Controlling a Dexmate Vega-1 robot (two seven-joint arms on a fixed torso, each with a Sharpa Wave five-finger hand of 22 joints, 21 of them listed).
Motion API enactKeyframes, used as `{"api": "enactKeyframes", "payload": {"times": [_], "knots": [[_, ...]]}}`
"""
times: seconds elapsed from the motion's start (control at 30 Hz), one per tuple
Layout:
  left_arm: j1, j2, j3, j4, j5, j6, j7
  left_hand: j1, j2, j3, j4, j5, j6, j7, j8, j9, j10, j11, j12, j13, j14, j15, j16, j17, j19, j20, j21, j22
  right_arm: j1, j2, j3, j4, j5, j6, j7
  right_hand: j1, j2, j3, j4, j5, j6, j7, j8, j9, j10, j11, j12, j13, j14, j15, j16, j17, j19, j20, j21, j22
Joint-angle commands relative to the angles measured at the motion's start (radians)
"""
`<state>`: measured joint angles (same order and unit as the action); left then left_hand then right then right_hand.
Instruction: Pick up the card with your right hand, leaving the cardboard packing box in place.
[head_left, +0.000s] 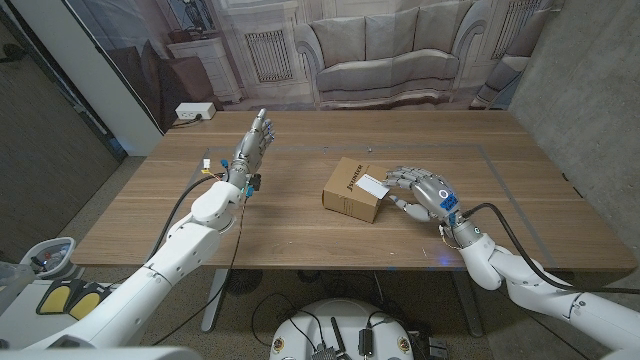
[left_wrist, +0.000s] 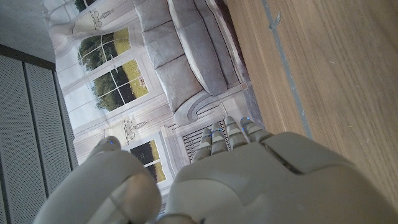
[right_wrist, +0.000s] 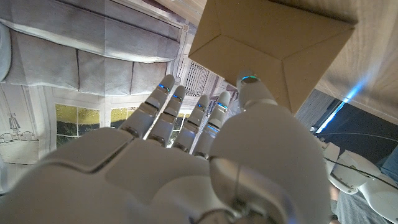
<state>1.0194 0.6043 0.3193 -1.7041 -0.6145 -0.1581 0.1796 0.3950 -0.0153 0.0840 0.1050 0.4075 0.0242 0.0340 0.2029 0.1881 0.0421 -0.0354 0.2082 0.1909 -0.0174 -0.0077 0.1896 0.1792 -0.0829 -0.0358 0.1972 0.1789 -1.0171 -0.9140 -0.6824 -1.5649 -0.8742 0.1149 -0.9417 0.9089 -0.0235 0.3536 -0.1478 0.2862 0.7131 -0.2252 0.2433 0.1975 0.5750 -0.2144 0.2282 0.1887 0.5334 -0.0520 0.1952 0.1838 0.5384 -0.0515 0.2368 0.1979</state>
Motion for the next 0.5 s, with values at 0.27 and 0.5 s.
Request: {"api": "enactKeyframes", "payload": {"times": [0.27,0.5], "knots": [[-0.037,-0.015,0.014,0.04,-0.007,0.002,-0.021,0.005,0.005,-0.009,0.001,0.01,0.002,0.0,-0.002,0.002,0.003,-0.001,-0.002,0.003,0.001,0.0,0.0,0.005,-0.004,0.0,0.003,0.002,0.023,0.009,-0.017,0.014,-0.01,0.021,0.009,0.02,0.003,0.005,-0.009,0.01,0.004,0.001,-0.005,0.005,-0.009,-0.002,-0.009,0.002,0.004,-0.136,-0.004,0.004,0.005,-0.084,0.004,0.005],[-0.039,-0.015,0.015,0.043,-0.011,0.003,-0.023,0.005,0.006,-0.01,0.001,0.01,0.003,-0.001,-0.002,0.002,0.003,0.002,-0.002,0.003,0.001,0.0,0.0,0.005,-0.005,0.0,0.003,0.002,0.028,0.014,-0.023,0.016,-0.006,0.031,0.012,0.022,0.005,0.006,-0.008,0.011,0.004,0.001,-0.006,0.005,-0.013,-0.002,-0.011,0.002,0.005,-0.139,-0.003,0.004,0.005,-0.084,0.004,0.005]]}}
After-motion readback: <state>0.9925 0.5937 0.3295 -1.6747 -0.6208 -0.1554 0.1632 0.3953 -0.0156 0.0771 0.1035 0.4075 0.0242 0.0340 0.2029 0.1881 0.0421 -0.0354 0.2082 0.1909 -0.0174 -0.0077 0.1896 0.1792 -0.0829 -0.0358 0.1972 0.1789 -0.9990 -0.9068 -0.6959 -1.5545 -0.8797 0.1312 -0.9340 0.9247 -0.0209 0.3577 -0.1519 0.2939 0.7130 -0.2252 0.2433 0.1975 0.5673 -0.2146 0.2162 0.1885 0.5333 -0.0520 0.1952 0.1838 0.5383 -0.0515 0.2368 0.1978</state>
